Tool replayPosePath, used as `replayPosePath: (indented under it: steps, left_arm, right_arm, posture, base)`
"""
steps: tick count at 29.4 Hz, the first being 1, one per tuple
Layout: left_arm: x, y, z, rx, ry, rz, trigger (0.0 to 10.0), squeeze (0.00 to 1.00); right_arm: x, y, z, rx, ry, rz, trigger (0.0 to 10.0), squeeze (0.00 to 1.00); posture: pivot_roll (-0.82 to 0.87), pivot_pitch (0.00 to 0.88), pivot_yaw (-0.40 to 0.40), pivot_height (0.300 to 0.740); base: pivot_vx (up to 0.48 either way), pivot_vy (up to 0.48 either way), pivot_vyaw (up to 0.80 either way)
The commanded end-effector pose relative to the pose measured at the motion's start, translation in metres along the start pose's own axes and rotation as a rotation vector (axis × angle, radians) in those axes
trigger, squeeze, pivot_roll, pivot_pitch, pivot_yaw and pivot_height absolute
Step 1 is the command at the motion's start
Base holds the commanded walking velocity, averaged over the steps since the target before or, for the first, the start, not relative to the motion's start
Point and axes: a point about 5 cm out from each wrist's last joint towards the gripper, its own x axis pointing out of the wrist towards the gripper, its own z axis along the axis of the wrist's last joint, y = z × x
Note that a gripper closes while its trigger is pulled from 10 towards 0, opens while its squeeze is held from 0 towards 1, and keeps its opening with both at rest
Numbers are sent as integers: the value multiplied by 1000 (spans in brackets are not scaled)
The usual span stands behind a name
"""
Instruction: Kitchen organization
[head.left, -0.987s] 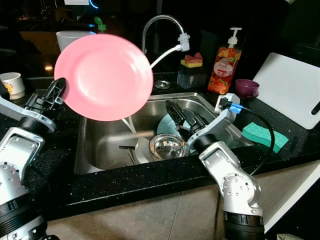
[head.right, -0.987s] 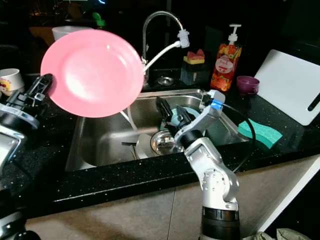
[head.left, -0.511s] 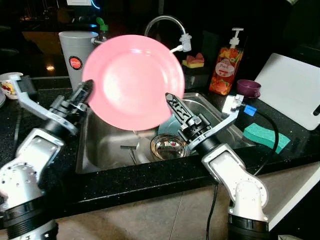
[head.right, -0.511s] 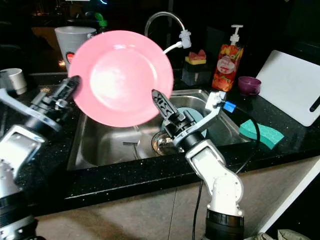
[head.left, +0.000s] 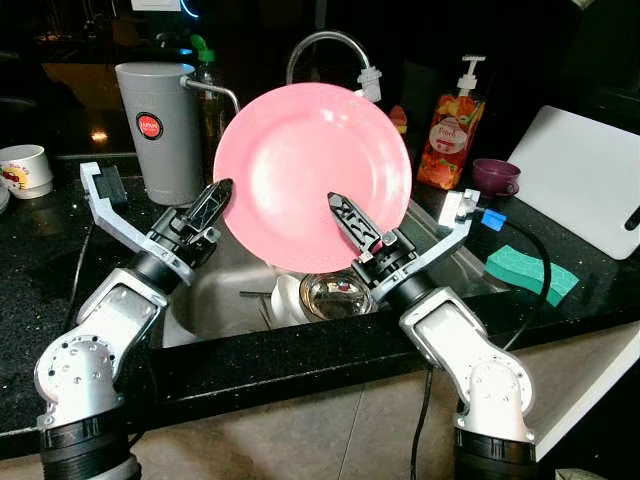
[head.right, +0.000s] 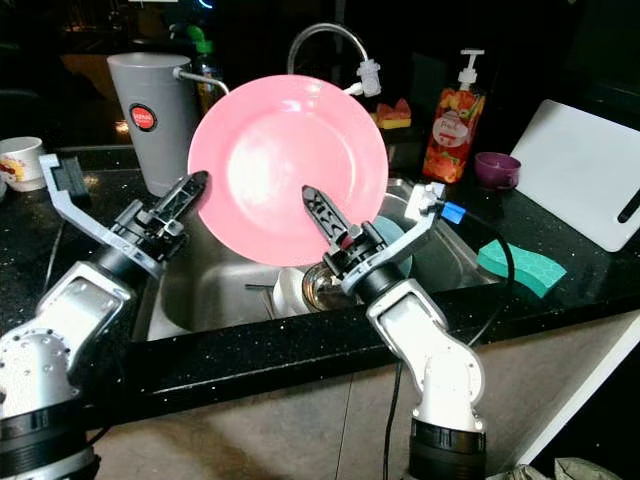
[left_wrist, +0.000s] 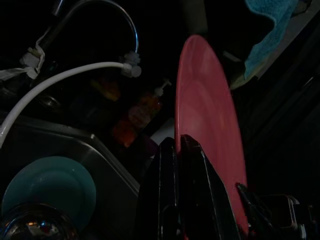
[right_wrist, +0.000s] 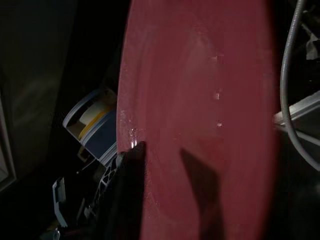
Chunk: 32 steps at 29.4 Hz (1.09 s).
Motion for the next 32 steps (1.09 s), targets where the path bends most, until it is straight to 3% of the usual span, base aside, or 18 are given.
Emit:
replayPosePath:
  steps: [1,15,16,20,21,22,28,31,32]
  left_arm:
    - [-2,-1,-4,26,25,-5,10000,0]
    - [-1,6,-9,53,29,68,10000,0]
    - [-1,10,-9,48,21,93,10000,1000]
    - [-4,18,-9,53,6,162,10000,1000]
    - [-6,23,-8,57,-2,205,10000,1000]
    - [-9,30,-7,75,-5,262,10000,0]
    - [-21,46,-2,90,-26,372,10000,0]
    - [-24,49,-4,128,-1,397,10000,0]
    - [-24,49,-4,128,-1,397,10000,0]
  right_arm:
    - [1,0,-4,43,-19,1,0,0]
    - [0,-7,-4,28,-27,-50,0,0]
    - [0,-8,-3,22,-29,-60,0,0]
    - [1,-12,-1,5,-34,-87,0,0]
    - [2,-16,1,-10,-38,-113,7882,0]
    - [3,-19,3,-29,-47,-138,10000,0]
    - [9,-42,12,-125,-90,-301,10000,0]
    - [15,-66,10,-322,-27,-496,10000,0]
    - [15,-66,10,-322,-27,-496,10000,0]
  posture:
    - [79,92,-60,740]
    - [80,89,-58,740]
    - [80,89,-58,740]
    - [80,90,-58,740]
    - [80,90,-58,740]
    - [82,92,-54,740]
    - [89,89,-56,740]
    - [96,86,-58,740]
    - [96,86,-58,740]
  base:
    - [0,0,0]
    - [0,0,0]
    - [0,0,0]
    - [0,0,0]
    - [0,0,0]
    - [0,0,0]
    - [0,0,0]
    - [0,0,0]
    - [0,0,0]
